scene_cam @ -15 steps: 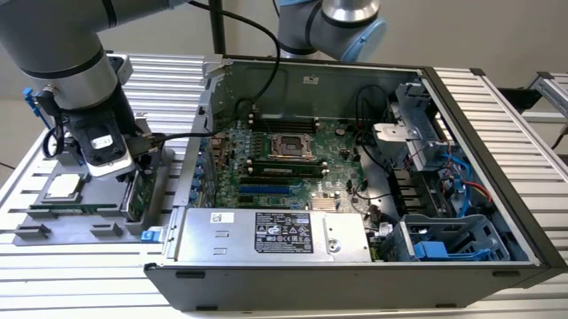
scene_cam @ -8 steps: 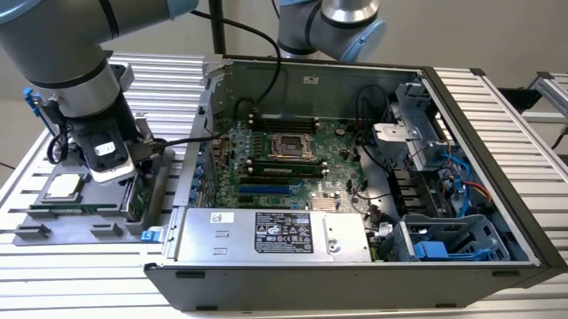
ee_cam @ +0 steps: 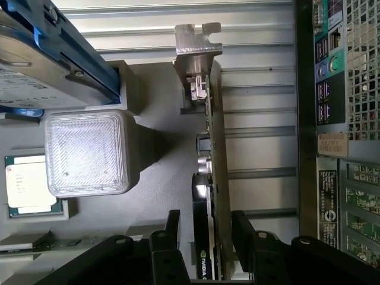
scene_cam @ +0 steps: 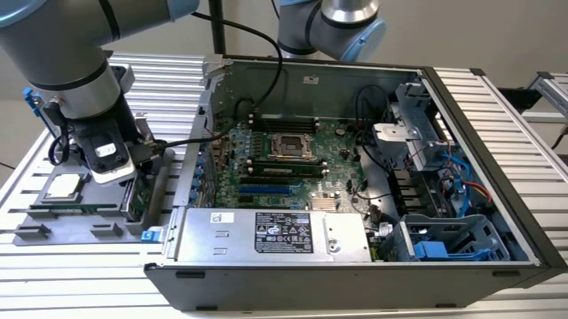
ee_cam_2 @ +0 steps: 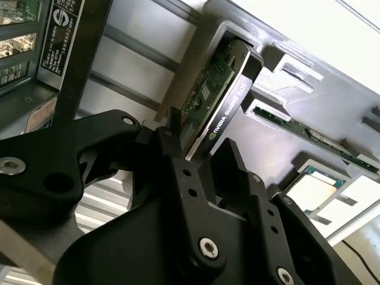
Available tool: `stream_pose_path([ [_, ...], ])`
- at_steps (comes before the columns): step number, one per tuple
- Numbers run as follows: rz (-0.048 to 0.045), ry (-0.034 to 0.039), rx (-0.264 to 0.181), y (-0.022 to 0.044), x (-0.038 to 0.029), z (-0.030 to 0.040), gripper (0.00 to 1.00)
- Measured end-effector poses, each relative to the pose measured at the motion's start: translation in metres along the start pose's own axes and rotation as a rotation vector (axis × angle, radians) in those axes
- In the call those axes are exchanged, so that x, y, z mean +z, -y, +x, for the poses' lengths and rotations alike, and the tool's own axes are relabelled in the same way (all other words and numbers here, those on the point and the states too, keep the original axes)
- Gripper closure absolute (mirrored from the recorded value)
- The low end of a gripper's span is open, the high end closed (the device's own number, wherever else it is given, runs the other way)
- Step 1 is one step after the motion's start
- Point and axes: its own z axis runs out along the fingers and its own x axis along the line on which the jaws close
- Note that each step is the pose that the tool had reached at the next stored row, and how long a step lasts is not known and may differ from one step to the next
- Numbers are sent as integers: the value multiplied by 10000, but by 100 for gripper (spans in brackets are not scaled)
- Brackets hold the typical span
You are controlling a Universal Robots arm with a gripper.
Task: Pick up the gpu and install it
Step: 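Pick up the gpu and move the gpu toward the slot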
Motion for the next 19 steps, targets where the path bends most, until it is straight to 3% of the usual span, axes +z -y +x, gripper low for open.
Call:
stream_pose_path([
  [1,0,0,0,0,0,0,0],
  [2,0,1,0,0,1,0,100],
  [19,0,0,0,1,8,0,100],
])
